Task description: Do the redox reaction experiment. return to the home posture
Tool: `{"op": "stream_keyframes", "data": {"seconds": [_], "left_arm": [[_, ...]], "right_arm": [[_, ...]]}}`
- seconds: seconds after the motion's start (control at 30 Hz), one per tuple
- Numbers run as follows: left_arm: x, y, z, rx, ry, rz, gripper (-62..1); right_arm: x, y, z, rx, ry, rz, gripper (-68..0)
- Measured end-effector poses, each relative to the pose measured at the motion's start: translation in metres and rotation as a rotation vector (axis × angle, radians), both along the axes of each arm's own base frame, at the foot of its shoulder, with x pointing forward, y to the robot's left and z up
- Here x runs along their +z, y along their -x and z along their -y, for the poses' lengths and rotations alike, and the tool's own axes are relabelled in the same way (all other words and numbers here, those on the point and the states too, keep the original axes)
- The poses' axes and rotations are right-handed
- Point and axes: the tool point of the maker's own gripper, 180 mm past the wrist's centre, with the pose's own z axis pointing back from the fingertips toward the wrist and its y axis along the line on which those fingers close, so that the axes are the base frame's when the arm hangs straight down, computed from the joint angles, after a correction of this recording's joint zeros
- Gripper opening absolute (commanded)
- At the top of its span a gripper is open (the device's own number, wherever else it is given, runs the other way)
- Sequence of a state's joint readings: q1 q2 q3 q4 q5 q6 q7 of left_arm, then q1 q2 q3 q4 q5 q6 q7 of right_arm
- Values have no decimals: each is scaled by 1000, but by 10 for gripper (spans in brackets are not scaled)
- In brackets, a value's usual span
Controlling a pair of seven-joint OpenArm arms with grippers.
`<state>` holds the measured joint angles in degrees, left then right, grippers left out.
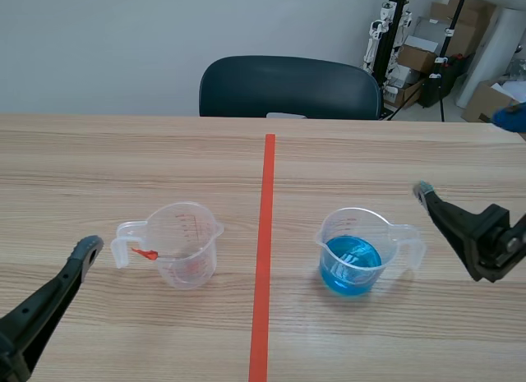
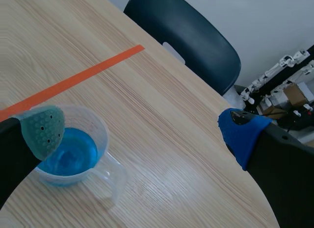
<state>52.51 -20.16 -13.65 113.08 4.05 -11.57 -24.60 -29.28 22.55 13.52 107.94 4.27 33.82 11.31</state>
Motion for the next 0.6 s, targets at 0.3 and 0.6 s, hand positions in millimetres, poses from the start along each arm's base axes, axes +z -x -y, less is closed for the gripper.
{"op": "stream_keyframes", "data": {"seconds": [0.3, 0.6], "left_arm": [[0, 0, 0, 0, 0, 0, 14], [0, 1, 1, -6, 2, -4, 14]], "right_arm": [[-16, 14, -21, 48, 31, 1, 4], [-12, 16, -14, 25, 32, 22, 4]]}}
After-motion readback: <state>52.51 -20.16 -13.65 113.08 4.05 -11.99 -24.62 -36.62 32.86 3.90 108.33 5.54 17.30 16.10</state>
